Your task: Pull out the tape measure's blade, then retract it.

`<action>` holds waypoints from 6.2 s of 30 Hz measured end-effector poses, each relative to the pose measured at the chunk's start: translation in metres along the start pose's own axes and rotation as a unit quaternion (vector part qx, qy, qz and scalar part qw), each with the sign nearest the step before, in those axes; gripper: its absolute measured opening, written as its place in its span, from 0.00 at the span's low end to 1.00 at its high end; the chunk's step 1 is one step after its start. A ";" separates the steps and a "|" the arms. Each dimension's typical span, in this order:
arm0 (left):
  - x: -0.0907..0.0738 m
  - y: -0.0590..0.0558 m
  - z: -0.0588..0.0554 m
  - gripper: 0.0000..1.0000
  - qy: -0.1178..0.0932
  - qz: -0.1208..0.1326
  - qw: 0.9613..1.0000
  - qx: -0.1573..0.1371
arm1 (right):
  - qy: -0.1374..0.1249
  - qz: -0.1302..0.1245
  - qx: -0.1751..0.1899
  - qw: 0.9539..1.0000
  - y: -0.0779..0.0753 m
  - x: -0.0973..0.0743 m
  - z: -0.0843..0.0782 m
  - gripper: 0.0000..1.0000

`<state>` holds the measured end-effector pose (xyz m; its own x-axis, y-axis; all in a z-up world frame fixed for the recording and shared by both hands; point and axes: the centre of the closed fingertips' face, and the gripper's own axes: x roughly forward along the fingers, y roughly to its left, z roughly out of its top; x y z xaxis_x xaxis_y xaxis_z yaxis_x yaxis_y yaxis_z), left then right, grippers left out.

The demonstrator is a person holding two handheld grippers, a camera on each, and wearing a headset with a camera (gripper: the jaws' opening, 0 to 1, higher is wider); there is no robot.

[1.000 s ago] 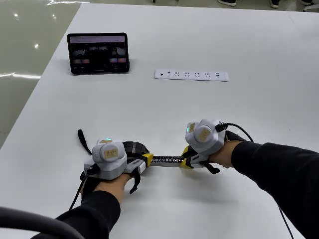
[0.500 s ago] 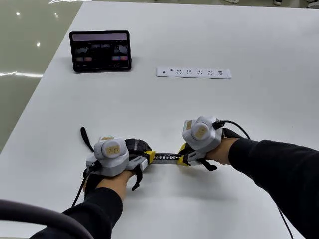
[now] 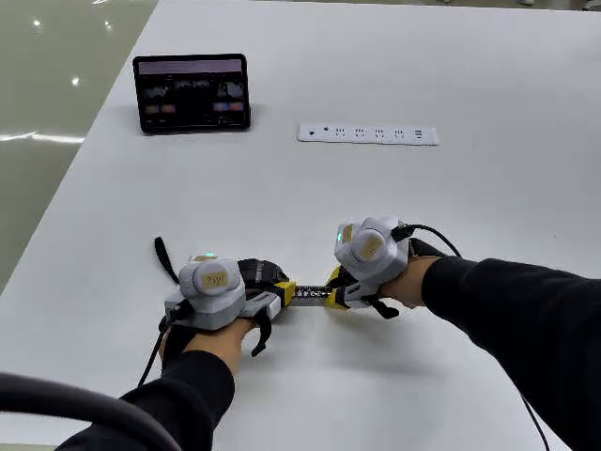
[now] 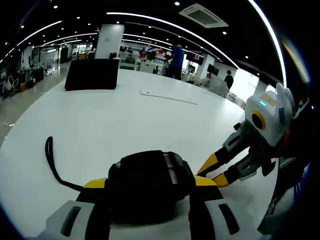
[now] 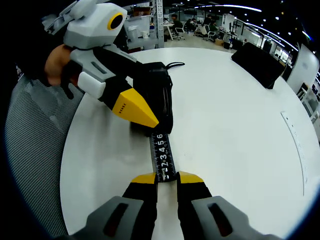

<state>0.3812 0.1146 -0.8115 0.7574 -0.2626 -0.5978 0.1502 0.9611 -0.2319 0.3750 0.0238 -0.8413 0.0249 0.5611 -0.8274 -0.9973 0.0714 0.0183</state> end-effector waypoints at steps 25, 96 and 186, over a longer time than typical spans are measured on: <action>0.000 0.001 0.001 0.59 0.000 -0.001 1.000 -0.001 | -0.016 0.000 0.027 1.000 0.002 0.006 0.009 0.10; -0.001 0.002 0.000 0.59 0.003 -0.011 1.000 -0.004 | -0.039 0.032 -0.003 0.999 0.010 0.027 0.041 0.12; -0.149 0.066 0.032 1.00 -0.050 -0.159 0.974 0.154 | -0.155 -0.209 0.166 0.951 0.057 -0.189 -0.097 1.00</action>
<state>0.2988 0.2195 -0.7127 0.6973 -0.5567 -0.4515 0.5597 0.8164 -0.1422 0.3068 -0.1578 -0.7382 0.4850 0.6391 -0.5970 -0.8199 0.5697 -0.0564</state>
